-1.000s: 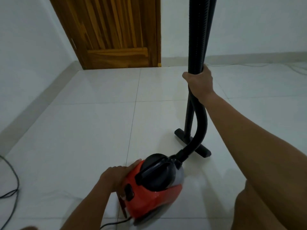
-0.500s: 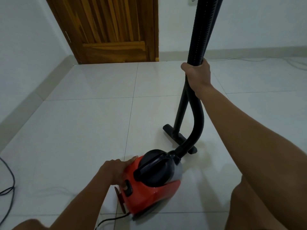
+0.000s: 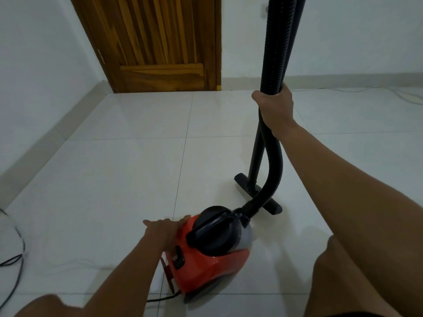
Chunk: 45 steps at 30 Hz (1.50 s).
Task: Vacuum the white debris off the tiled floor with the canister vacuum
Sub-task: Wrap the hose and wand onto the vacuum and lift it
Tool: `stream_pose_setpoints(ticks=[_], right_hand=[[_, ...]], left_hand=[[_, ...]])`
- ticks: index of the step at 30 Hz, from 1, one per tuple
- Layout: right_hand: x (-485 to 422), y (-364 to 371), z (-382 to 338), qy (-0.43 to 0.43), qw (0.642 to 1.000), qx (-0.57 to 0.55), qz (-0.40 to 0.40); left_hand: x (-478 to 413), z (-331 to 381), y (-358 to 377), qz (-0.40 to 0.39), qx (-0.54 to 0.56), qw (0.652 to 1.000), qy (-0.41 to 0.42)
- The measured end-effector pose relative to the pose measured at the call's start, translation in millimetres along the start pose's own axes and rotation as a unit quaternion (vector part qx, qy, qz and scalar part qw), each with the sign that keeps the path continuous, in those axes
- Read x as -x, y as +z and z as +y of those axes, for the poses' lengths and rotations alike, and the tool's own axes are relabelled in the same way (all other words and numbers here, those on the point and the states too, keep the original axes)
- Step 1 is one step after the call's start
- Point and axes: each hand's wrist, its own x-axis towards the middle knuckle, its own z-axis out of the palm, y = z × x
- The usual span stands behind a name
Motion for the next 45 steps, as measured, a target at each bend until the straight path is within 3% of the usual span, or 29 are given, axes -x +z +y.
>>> stream_pose_setpoints(ticks=[26, 30, 32, 35, 37, 39, 41, 45], right_hand=[[19.6, -5.9, -10.1, 0.001, 1.0, -0.014, 0.02], [25.7, -6.6, -11.8, 0.003, 1.0, -0.007, 0.024], [29.3, -6.9, -12.7, 0.004, 1.0, -0.006, 0.024], [33.9, -6.5, -13.0, 0.007, 1.0, -0.009, 0.026], [36.8, -6.0, -14.2, 0.006, 1.0, -0.008, 0.024], [38.4, -6.0, -16.1, 0.004, 1.0, -0.012, 0.02], [39.5, -6.6, -18.9, 0.004, 1.0, -0.016, 0.017], [32.4, -7.2, -28.1, 0.003, 1.0, -0.023, 0.011]], left_hand=[[1.6, 11.4, -7.0, -0.053, 0.011, 0.998, -0.032], [-4.6, 14.9, -19.0, 0.019, 0.017, 1.0, -0.003], [-2.6, 21.9, -32.9, 0.083, 0.06, 0.994, 0.024], [5.2, 48.5, -55.7, 0.135, 0.209, 0.967, 0.059], [7.5, 67.7, -65.7, 0.082, 0.331, 0.938, 0.059], [12.9, 81.2, -69.2, -0.034, 0.417, 0.907, 0.051], [10.8, 85.4, -63.2, -0.071, 0.385, 0.917, 0.071], [-4.3, 83.0, -49.9, 0.013, 0.332, 0.94, 0.078]])
